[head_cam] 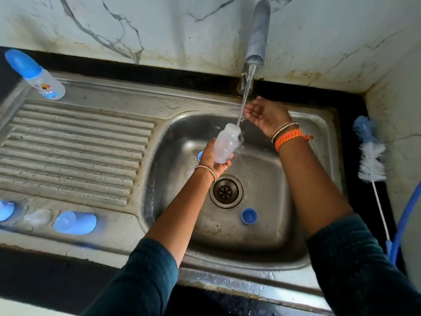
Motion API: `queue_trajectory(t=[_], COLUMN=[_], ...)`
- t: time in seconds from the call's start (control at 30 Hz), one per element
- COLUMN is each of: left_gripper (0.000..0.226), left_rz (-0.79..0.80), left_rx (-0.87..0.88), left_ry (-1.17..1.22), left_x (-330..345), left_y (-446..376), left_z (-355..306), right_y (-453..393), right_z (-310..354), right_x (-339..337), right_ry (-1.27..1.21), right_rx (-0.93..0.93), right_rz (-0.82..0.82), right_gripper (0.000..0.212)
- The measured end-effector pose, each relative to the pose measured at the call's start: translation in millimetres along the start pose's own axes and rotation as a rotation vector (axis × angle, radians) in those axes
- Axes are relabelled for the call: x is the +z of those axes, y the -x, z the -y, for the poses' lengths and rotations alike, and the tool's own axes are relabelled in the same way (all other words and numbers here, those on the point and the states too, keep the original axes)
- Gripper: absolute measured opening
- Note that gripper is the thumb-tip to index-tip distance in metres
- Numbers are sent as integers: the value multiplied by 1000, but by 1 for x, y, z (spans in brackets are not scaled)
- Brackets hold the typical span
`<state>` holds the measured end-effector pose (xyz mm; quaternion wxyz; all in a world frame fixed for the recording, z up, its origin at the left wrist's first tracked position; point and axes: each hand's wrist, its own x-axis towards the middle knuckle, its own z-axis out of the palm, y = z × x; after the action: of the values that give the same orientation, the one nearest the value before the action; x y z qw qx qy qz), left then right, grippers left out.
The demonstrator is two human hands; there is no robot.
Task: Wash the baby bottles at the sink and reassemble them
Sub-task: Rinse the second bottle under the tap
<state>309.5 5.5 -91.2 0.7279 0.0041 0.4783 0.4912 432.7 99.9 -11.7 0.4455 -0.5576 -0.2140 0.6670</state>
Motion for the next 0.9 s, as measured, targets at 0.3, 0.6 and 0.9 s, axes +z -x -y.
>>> queue_trajectory(t=[0.3, 0.6, 0.9], left_gripper=[29, 26, 24], left_rz=[-45, -60, -43], left_rx=[1, 15, 0], left_ry=[-34, -20, 7], left_x=[0, 4, 6], left_y=[-17, -21, -20], left_z=[4, 6, 6], right_y=[-41, -41, -44], right_z=[10, 9, 7], right_x=[38, 37, 34], right_ry=[-349, -319, -375], right_rx=[196, 177, 197], right_rz=[183, 201, 259], right_gripper=[25, 3, 10])
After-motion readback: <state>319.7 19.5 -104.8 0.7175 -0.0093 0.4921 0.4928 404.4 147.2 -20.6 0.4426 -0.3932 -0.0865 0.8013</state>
